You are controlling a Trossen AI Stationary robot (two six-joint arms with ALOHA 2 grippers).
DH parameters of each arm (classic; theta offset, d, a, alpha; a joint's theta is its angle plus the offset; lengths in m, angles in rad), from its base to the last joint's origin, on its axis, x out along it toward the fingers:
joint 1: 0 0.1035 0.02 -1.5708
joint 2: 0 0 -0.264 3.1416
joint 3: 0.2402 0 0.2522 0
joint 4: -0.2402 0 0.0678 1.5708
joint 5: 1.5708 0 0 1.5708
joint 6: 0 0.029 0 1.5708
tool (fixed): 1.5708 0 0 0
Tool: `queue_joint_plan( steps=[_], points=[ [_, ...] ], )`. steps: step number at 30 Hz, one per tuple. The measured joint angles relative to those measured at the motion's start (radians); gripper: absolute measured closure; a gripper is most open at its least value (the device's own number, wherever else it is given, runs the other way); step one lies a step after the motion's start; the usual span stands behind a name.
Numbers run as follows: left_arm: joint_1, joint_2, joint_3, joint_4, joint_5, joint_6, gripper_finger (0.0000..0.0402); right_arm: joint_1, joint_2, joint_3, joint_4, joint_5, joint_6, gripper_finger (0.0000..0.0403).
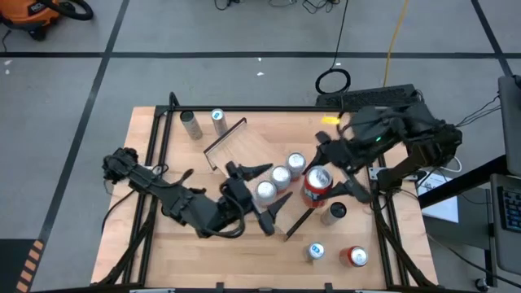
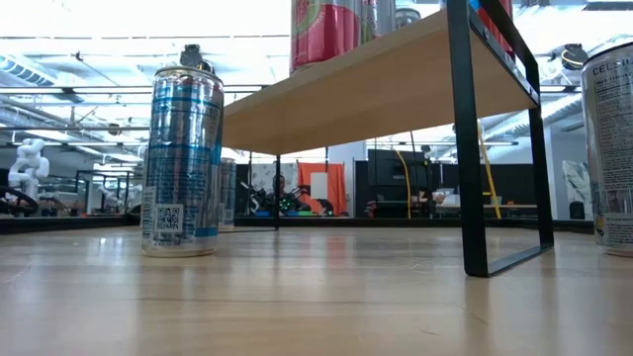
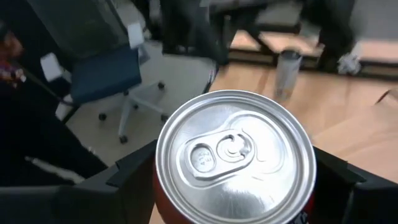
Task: Place canned beverage on shelf
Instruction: Put the top red soda can on the shelf aligned with the other red soda can
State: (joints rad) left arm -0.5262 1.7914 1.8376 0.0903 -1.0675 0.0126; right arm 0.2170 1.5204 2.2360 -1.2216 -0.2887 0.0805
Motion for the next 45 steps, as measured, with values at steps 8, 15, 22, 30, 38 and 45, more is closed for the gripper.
queue_joint_plan(
  steps=[8, 15, 22, 30, 38, 45],
  points=[
    [-0.051, -0.031, 0.000, -0.029, -0.092, -0.005, 0.0015, 0.069, -0.037, -0.241, 0.163, -0.005, 0.030, 0.0122],
    [-0.100, -0.031, 0.000, -0.009, -0.143, -0.008, 0.0015, 0.085, -0.195, -0.531, 0.386, 0.001, 0.061, 0.0122],
    [-0.130, -0.031, 0.001, 0.084, -0.204, -0.007, 0.0015, 0.084, -0.308, -0.798, 0.652, 0.031, 0.014, 0.0122],
    [-0.143, -0.029, 0.025, 0.084, -0.210, 0.004, 0.0014, 0.088, -0.294, -0.898, 0.710, 0.026, -0.072, 0.0122],
    [-0.142, -0.029, 0.025, 0.083, -0.218, 0.020, 0.0014, 0.056, -0.287, -0.929, 0.726, 0.054, -0.156, 0.0122],
    [-0.142, -0.029, 0.025, 0.083, -0.224, 0.028, 0.0014, 0.045, -0.304, -1.029, 0.802, 0.047, -0.128, 0.0122]
  ],
)
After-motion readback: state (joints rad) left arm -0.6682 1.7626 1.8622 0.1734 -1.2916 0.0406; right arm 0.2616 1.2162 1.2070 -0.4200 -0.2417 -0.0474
